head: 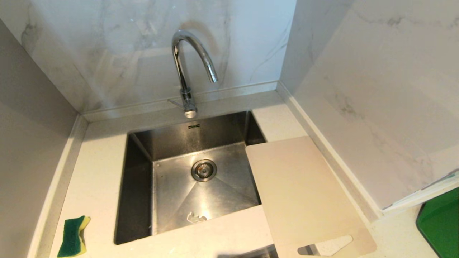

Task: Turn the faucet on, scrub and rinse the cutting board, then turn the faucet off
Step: Turn on the tap

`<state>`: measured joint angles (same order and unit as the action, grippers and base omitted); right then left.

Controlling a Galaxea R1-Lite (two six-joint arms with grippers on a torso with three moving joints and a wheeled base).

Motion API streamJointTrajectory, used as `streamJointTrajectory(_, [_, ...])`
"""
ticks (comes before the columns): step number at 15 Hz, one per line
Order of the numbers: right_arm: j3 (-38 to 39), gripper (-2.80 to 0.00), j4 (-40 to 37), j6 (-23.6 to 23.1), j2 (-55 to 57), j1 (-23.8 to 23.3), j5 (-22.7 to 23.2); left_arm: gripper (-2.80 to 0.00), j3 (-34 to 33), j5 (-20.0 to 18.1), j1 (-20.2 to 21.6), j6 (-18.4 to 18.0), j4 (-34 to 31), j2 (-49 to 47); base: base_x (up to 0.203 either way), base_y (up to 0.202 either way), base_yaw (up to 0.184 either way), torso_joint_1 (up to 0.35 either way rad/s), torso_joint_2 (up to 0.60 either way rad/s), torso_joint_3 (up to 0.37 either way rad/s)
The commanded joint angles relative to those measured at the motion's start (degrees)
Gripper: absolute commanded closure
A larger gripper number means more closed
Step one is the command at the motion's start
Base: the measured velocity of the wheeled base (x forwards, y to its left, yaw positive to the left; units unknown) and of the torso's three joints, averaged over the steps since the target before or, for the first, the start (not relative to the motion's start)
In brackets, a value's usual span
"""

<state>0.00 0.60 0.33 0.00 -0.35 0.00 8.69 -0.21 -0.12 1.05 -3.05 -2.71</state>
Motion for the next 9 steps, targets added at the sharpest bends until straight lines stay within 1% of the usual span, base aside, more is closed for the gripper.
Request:
streamJointTrajectory(1, [0.00, 0.00, 0.02, 0.02, -0.09, 0.00, 0.02, 0.00, 7.67, -0.39, -0.22, 0.08, -0.59, -8.32, 0.000, 0.000, 0.000, 0.000, 0.00, 0.000])
streamJointTrajectory(3, [0.09, 0.00, 0.02, 0.02, -0.09, 0.00, 0.00, 0.00, 14.93, -0.61, -1.13, -0.50, -0.75, -15.90, 0.000, 0.000, 0.000, 0.000, 0.00, 0.000])
streamJointTrajectory(5, [0.05, 0.00, 0.02, 0.02, -0.09, 0.00, 0.00, 0.00, 22.59, -0.69, -1.98, -2.36, -0.84, -22.97, 0.000, 0.000, 0.000, 0.000, 0.00, 0.000])
streamJointTrajectory(9, [0.09, 0.00, 0.02, 0.02, -0.09, 0.00, 0.00, 0.00, 39.31, -0.49, -2.34, -4.69, -0.95, -37.71, 0.000, 0.000, 0.000, 0.000, 0.00, 0.000])
